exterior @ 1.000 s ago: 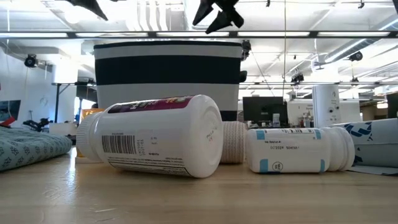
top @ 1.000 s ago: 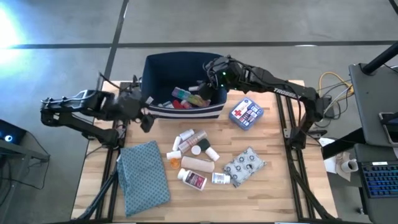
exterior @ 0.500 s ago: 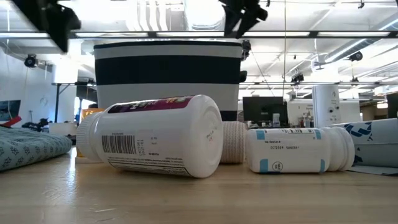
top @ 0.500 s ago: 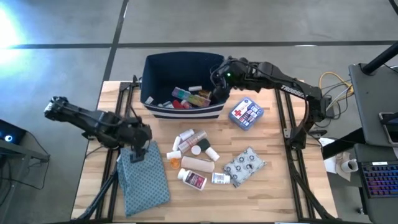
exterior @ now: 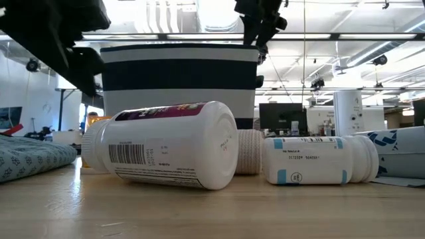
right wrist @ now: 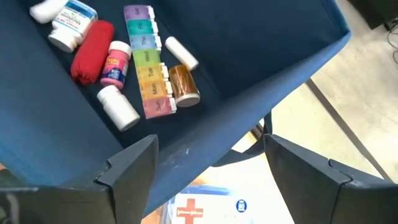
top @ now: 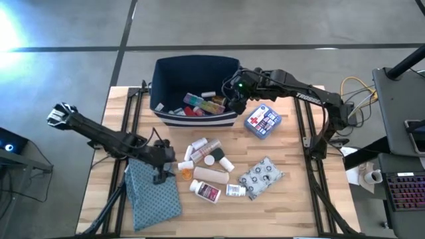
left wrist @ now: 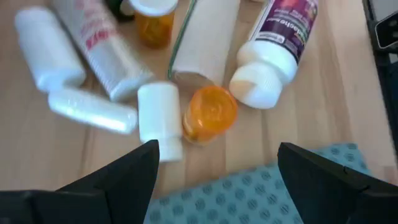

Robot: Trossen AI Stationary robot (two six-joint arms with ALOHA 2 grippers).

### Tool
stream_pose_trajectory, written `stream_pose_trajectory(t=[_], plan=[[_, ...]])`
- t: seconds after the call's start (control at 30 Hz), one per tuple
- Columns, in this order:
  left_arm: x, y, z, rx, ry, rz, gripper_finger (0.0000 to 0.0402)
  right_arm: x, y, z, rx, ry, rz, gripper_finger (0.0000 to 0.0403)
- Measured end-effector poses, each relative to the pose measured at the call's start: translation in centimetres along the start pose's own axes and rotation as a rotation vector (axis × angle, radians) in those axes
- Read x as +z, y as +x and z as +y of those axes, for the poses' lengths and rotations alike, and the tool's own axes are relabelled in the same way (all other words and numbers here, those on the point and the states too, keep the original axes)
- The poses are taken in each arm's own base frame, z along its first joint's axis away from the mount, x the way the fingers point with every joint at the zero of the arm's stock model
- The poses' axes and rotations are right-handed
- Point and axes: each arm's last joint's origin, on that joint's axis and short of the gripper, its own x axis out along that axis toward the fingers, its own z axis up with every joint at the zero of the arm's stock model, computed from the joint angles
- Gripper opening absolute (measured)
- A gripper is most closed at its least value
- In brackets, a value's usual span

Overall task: Pick & place medical supplies in basket/bin
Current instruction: Put the orange pill bottle into the blue bin

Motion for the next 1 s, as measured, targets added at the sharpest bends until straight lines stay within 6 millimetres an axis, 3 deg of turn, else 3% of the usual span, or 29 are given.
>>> stream_pose_trajectory(t=[0.53, 0.77, 1.0], plan=[[-0.1, 7.0, -0.4, 0.019, 0.099, 0.000, 0.0304, -0.1, 0.2, -0.6, -0.013, -0.030, 0.021, 0.0282], [-0.1, 7.4, -0.2, 0.088, 0.101, -0.015, 0.0291, -0.1, 0.4, -1.0, -0.022, -0.065, 0.030, 0.0282], [-0.2, 7.7, -0.2, 0.105, 0.098, -0.010, 0.0221, 0.0, 0.7, -1.8, -0.035, -0.089, 0.037, 0.0283]])
